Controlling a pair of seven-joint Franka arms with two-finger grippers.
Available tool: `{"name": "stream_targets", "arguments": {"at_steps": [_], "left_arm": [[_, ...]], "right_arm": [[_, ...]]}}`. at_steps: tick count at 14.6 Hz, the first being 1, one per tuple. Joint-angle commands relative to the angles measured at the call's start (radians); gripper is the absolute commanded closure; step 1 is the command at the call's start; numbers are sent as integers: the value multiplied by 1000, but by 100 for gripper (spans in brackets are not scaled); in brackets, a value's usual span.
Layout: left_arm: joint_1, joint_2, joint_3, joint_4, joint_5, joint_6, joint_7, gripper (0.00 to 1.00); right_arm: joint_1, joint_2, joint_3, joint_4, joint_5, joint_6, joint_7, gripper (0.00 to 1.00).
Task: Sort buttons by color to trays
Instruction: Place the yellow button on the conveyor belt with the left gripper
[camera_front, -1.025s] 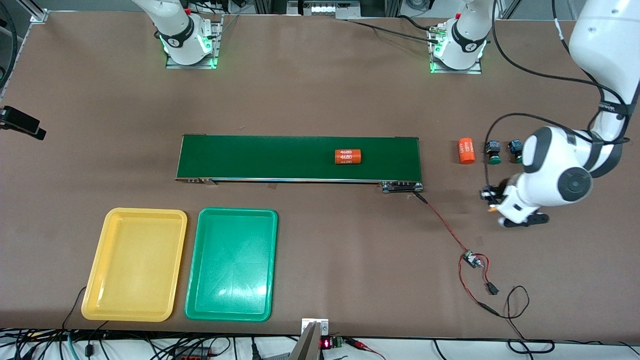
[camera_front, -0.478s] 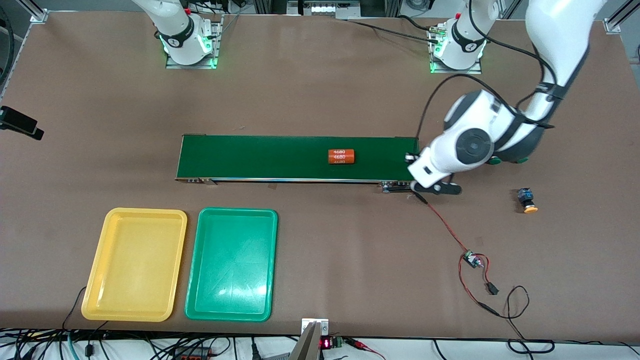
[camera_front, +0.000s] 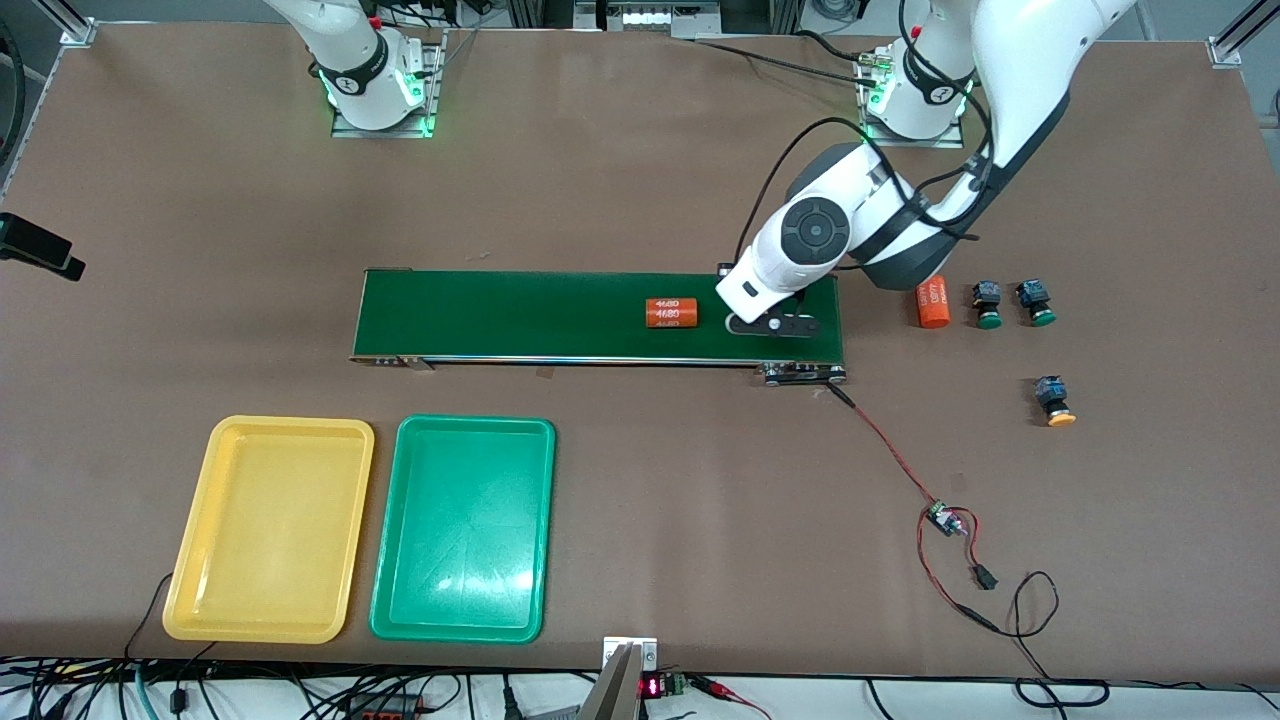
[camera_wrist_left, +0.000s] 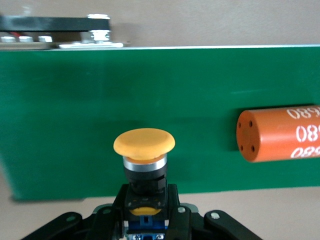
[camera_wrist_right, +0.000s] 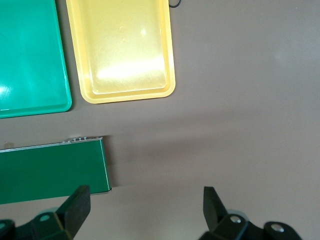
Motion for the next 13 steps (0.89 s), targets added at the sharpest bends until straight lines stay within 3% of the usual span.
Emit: {"name": "stream_targets", "arguments": {"at_steps": [1,4,5,6,7,10,13], "left_arm": [[15,26,5,-3,43,46,-8,83],[19,60,25,6,101,53,-9,76],[19,64,26,6,101,72,-12,59],[23,65,28,6,101,73,-8,21],[32,60,25,11,101,66,-12,0],[51,19,14,52,95,-14,-45,0],[55,-5,15,235,89,-240,-36,0]], "right_arm": [[-10,-7,7,-13,6,11,9,0],[-10,-7,7,-13,4,11,9,0],[-10,-7,7,-13,6,11,9,0],[-10,-7,7,-13,6,11,9,0],[-10,-7,7,-13,6,11,9,0],[-10,-7,7,-13,4,11,9,0],[-10,-7,7,-12,6,11,9,0]]}}
